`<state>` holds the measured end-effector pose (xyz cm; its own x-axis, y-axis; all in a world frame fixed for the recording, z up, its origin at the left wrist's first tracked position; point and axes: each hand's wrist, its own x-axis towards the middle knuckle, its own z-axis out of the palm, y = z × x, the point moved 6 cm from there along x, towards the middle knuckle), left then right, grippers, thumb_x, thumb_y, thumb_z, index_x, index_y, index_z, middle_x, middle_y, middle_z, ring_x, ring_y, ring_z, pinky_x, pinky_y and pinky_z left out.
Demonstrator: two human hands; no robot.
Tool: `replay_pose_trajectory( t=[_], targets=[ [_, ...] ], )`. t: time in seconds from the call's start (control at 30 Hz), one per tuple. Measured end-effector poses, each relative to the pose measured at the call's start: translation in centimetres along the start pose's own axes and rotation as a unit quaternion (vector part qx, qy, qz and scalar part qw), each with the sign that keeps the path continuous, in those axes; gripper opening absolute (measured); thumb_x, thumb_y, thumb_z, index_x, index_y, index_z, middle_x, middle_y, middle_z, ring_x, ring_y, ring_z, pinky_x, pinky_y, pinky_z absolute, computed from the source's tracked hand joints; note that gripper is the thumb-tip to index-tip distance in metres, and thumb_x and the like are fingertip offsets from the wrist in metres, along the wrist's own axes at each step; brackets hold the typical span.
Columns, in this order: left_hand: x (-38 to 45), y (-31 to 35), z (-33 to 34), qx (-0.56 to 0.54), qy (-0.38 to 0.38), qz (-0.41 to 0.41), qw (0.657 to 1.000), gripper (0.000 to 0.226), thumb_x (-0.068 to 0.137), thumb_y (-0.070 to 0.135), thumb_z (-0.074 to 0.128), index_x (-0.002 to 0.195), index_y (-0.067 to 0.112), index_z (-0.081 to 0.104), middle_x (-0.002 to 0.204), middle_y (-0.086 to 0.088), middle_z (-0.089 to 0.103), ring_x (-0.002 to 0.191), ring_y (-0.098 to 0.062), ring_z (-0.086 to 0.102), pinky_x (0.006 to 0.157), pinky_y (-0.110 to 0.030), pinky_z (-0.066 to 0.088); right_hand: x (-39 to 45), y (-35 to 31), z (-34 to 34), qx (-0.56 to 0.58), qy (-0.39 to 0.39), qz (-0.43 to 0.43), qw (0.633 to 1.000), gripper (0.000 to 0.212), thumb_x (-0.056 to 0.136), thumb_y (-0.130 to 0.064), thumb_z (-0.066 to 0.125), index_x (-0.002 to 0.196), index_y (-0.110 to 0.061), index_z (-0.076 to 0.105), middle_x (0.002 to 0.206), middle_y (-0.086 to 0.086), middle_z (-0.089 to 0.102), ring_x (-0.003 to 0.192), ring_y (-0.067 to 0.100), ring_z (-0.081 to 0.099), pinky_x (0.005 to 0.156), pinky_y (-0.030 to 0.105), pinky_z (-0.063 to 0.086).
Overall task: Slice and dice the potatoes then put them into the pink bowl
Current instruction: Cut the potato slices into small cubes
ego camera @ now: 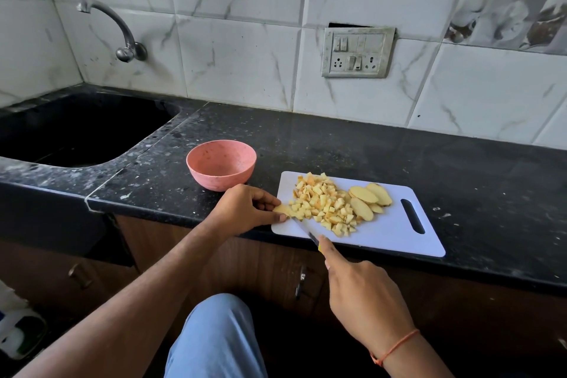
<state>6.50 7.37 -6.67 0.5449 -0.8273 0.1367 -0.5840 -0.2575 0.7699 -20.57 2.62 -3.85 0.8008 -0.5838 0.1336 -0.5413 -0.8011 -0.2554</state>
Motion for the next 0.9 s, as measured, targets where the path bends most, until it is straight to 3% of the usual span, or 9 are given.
replay_pose_trajectory(
  t=[0.2, 0.63, 0.9],
  targets=[
    [0.1, 0.0, -0.5, -0.005, -0.034, 0.013, 0.999, 0.044, 0.071, 0.043, 0.098, 0.109, 0.03, 0.082, 0.089, 0.015, 0.077, 0.086, -0.01, 0.071, 0.073, -0.018, 0.057, 0.6, -0.5, -0.3, 0.061, 0.015, -0.003, 0.998, 0.054, 0.111, -0.036, 0.037, 0.163, -0.043, 0.021, 0.06, -0.008, 0.048, 0.051, 0.012, 0.047, 0.043, 0.023, 0.029],
    [0.0, 0.1, -0.5, -0.009, -0.034, 0.017, 0.999, 0.038, 0.074, 0.041, 0.096, 0.108, 0.028, 0.084, 0.089, 0.02, 0.079, 0.083, -0.003, 0.073, 0.073, -0.017, 0.056, 2.2, -0.7, -0.2, 0.048, 0.033, 0.002, 0.998, 0.054, 0.11, -0.034, 0.036, 0.163, -0.04, 0.025, 0.064, -0.01, 0.05, 0.056, 0.009, 0.049, 0.045, 0.021, 0.027],
    [-0.3, 0.3, -0.7, -0.013, -0.033, 0.019, 0.999, 0.039, 0.076, 0.039, 0.095, 0.111, 0.028, 0.084, 0.088, 0.021, 0.079, 0.081, 0.003, 0.072, 0.071, -0.012, 0.052, 2.7, -2.8, 0.0, 0.052, 0.04, -0.009, 0.998, 0.055, 0.111, -0.035, 0.035, 0.164, -0.035, 0.023, 0.078, -0.01, 0.052, 0.066, 0.008, 0.047, 0.046, 0.018, 0.025]
  ],
)
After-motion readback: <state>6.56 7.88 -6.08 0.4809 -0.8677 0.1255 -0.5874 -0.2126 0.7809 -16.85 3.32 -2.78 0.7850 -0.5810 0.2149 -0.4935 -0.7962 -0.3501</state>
